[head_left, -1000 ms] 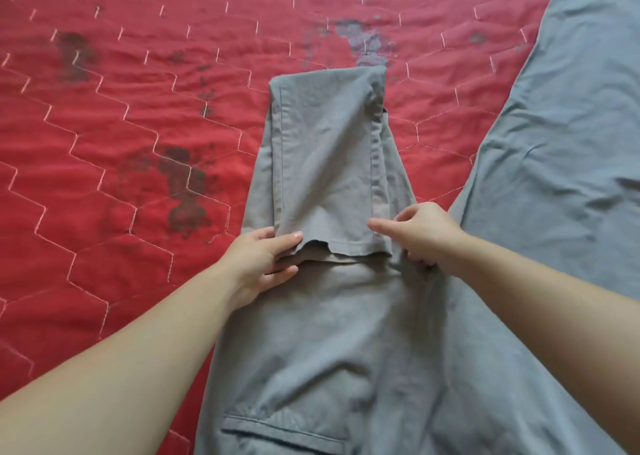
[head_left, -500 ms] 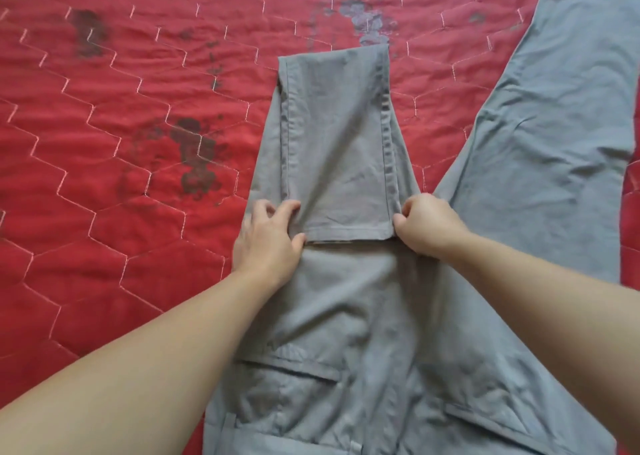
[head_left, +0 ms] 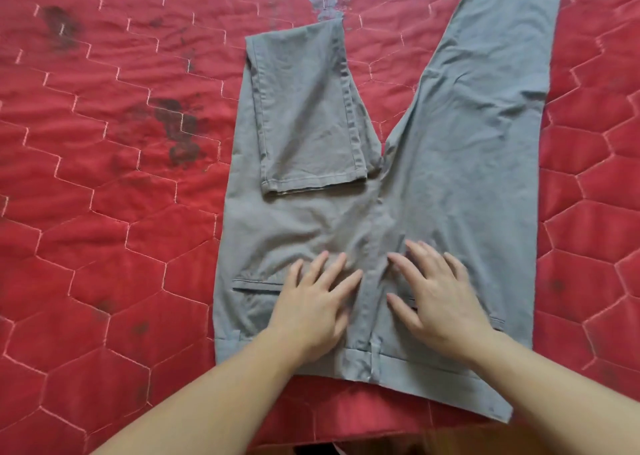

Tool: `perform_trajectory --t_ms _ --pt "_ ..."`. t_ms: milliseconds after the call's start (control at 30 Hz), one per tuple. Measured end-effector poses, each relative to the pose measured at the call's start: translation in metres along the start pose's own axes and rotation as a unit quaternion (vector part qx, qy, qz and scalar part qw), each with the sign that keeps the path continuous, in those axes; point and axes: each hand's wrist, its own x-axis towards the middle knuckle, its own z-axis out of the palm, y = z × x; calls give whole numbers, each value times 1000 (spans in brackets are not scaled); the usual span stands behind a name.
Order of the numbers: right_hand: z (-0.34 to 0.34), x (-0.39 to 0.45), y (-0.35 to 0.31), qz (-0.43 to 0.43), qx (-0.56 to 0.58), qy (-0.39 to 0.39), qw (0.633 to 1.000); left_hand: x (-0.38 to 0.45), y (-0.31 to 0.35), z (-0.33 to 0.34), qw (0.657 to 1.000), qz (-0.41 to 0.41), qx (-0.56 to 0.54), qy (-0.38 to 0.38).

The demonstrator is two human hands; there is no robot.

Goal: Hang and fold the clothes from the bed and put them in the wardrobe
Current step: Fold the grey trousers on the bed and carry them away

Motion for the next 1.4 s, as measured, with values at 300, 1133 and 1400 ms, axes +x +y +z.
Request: perform_trajectory --t_ms 300,1133,1400 --pt "-22 -80 53 -22 -35 -151 988 15 69 -25 998 33 39 -29" --pt "-107 237 273 428 472 166 752 335 84 -89 997 72 13 7" --pt "-150 360 343 404 526 119 739 458 68 -124 997 26 5 79"
